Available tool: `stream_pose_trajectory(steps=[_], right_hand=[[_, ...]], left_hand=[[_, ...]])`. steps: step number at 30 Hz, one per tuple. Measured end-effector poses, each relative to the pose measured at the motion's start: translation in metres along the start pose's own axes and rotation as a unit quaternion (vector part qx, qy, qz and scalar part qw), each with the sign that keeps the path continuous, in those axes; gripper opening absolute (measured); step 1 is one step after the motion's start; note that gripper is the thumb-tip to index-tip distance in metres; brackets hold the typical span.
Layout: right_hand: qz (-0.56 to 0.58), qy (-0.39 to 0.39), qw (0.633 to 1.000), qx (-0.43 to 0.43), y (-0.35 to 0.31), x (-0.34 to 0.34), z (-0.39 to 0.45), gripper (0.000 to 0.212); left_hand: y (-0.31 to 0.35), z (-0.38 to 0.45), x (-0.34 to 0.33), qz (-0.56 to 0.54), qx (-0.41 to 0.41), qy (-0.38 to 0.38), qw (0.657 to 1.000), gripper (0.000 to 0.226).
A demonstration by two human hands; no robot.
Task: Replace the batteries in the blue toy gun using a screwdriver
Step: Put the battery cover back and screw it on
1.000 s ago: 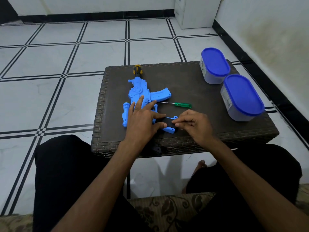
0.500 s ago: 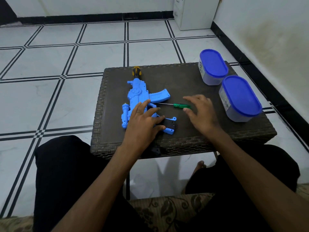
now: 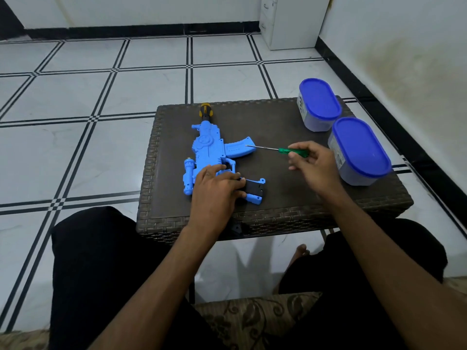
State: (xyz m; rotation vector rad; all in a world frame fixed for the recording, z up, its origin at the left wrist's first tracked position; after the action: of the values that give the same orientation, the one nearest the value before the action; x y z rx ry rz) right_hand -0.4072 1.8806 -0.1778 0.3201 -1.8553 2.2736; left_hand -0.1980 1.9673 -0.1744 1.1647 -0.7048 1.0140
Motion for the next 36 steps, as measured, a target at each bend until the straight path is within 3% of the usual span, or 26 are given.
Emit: stream_pose_trajectory(steps=[3,7,18,25,32,36], right_hand=[[0.051,0.012,0.999,0.009,-0.014,0.020,-0.011,0.019],[0.094,-0.058,0.994,-0.025,-0.025,0.023,-0.018,0.018],[0.012,-0.074,0.992,0.097,-0.070,0.000,-0.033,0.015],[-0.006,-0.080,0.989,0.123,-0.080,-0.003,-0.031,0.015],[-0.024,-0.097,0.988,0.118,-0.080,-0.010,-0.032,0.016],[-0.071,-0.108,0.981,0.144,-0.090,-0.018,-0.032,0.029]], left_hand=[[0.000,-0.001,-0.002,0.003,0.004,-0.004,1.000,0.017],[-0.001,0.000,-0.005,0.006,0.003,-0.019,1.000,0.015],[0.000,-0.001,-0.002,0.010,0.011,-0.022,1.000,0.019],[0.004,-0.004,0.008,0.014,0.008,0.010,1.000,0.015],[0.007,-0.006,0.009,0.016,0.015,-0.010,1.000,0.012],[0.006,-0.006,0.008,0.017,0.020,-0.011,1.000,0.013]])
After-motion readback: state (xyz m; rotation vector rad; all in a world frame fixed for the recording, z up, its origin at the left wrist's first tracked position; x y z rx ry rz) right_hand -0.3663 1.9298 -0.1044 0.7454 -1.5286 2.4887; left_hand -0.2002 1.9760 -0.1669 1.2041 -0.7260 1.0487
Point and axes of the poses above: each hand's wrist, its own z-axis towards the middle knuckle, its own x-axis out of the back of the hand, y = z × x, the point moved 10 cm from there along z, towards the middle knuckle, and after that the axes turned 8 degrees about x, right-handed, at the moved point
